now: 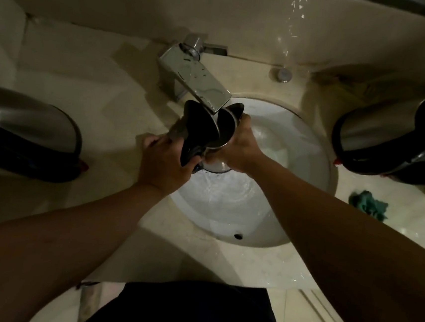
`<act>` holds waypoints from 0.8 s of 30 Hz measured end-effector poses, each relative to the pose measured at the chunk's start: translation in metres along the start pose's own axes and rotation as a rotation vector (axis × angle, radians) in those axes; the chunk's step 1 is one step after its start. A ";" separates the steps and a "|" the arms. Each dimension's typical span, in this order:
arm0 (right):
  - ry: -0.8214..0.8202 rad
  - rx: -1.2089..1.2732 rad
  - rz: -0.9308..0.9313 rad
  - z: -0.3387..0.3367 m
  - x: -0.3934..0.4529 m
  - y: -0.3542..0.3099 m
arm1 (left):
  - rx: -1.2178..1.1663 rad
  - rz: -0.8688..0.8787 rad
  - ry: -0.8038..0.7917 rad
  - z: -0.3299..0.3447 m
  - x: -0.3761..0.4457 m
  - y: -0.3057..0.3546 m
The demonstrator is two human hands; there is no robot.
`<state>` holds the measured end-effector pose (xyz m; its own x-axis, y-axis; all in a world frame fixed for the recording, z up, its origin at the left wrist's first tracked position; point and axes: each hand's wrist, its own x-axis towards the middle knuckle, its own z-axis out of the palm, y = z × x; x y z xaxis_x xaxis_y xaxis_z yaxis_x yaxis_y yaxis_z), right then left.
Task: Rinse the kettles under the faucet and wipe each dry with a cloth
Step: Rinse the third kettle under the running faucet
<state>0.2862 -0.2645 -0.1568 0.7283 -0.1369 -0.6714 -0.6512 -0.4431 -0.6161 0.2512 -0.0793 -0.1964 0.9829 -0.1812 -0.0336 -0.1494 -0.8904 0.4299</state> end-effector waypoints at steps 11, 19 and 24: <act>-0.005 -0.046 -0.046 -0.001 -0.002 -0.002 | -0.013 0.017 0.003 0.001 0.000 -0.001; -0.035 -0.010 -0.016 -0.003 -0.004 -0.006 | -0.001 0.017 0.003 0.005 0.001 -0.004; -0.005 -0.086 -0.035 -0.005 -0.008 -0.004 | 0.018 0.005 -0.007 0.001 -0.001 -0.001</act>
<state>0.2844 -0.2663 -0.1469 0.7489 -0.1154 -0.6525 -0.6046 -0.5220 -0.6016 0.2506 -0.0787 -0.1979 0.9812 -0.1890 -0.0381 -0.1566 -0.8968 0.4138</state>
